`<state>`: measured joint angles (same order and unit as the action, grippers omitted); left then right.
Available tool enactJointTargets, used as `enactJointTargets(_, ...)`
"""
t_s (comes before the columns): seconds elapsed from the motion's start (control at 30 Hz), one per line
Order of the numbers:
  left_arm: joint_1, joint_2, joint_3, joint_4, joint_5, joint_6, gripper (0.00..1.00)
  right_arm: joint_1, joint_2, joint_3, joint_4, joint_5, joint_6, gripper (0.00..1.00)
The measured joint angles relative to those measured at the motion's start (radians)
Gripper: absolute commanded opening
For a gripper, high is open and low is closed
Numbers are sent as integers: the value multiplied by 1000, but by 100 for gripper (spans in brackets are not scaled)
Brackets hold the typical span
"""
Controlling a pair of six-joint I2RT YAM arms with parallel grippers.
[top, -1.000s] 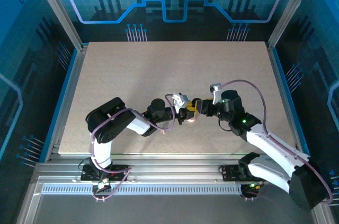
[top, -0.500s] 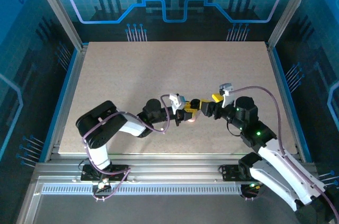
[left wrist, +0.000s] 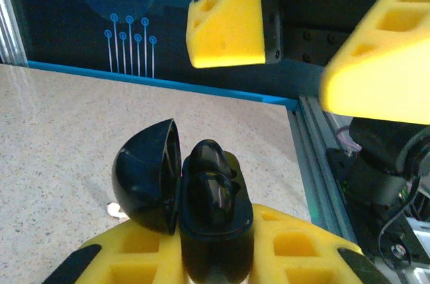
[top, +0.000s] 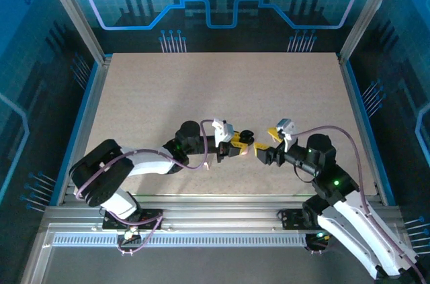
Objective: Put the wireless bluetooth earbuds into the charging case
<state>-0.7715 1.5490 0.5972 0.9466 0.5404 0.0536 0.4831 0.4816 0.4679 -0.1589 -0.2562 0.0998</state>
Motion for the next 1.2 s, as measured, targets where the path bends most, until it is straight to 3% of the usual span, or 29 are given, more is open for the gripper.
enactJointTargets(0.2, 0, -31, 0, -98, 11, 45, 17, 0, -50, -83, 47, -130, -145, 79)
enactJointTargets(0.4, 0, -37, 1, -142, 23, 62, 17, 0, 42, -91, 40, -171, -251, 79)
enactJointTargets(0.67, 0, -37, 2, -140, 45, 58, 17, 0, 96, -88, 47, -121, -274, 75)
enactJointTargets(1.2, 0, -37, 2, -141, 95, 58, 17, -26, 174, -68, 55, -281, -341, 69)
